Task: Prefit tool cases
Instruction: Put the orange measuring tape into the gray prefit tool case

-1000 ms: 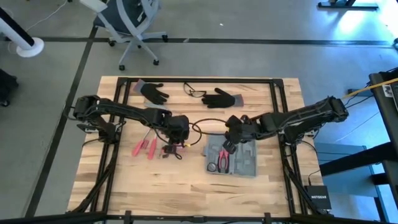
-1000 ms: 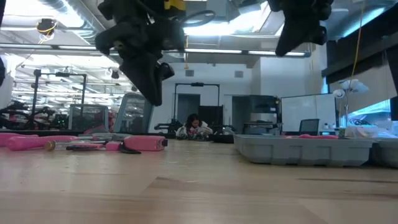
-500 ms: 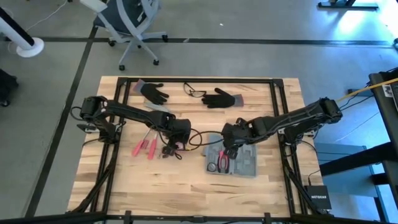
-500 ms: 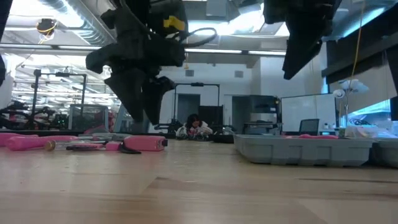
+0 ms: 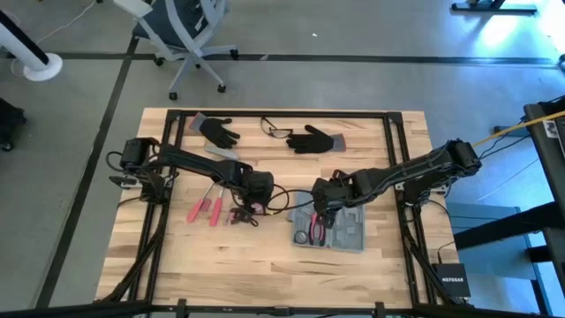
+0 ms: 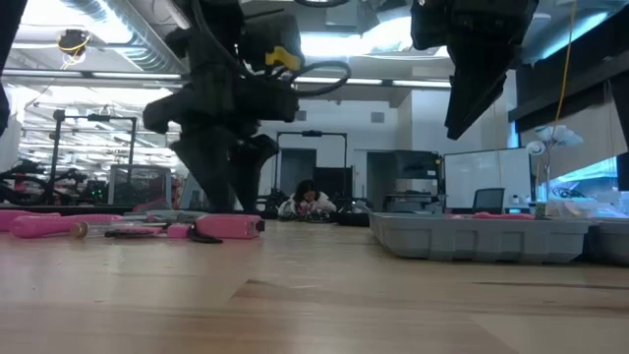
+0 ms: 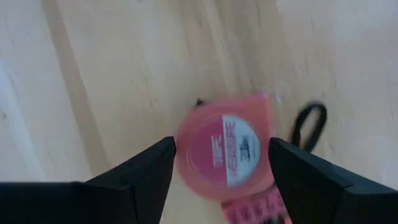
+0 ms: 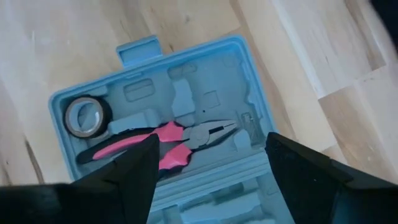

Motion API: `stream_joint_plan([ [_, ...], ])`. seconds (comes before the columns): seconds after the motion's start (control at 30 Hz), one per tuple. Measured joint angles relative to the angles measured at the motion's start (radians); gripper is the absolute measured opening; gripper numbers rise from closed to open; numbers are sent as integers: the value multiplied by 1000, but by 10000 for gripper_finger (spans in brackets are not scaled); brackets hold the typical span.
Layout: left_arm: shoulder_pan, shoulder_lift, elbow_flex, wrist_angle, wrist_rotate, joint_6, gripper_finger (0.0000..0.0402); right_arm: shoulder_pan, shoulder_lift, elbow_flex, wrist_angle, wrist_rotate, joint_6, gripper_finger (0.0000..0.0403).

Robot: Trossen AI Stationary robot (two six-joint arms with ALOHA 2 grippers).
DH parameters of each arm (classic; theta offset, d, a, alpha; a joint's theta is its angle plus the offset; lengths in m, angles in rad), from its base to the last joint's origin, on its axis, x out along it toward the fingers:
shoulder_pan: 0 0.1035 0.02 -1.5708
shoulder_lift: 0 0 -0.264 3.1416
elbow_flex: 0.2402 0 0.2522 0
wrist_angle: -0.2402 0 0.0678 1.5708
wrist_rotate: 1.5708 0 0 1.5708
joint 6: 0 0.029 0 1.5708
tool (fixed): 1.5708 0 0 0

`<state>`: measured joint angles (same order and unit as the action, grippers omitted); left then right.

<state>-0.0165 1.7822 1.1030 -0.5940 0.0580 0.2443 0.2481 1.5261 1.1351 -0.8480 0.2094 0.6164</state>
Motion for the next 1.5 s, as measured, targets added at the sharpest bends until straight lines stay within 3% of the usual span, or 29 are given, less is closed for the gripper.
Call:
stream_joint_plan([
  [0.3, -10, 28, 3, 34, -2, -59, 251, 0, 0, 0, 1, 7, 4, 282],
  [0.47, -9, -5, 16, -36, -25, -131, 251, 0, 0, 0, 2, 49, 4, 282],
  [0.67, -10, -11, 41, -116, 10, -99, 251, 0, -1, 0, 4, 60, 4, 282],
  [0.8, -9, -16, 78, -216, 9, -192, 251, 0, -1, 0, 4, 59, 3, 282],
  [1.27, -32, -17, 84, -50, 0, -236, 251, 0, -1, 0, 9, 61, -7, 282],
  [1.5, -19, -17, 86, -94, -10, -154, 251, 0, -1, 0, 12, 78, -20, 282],
])
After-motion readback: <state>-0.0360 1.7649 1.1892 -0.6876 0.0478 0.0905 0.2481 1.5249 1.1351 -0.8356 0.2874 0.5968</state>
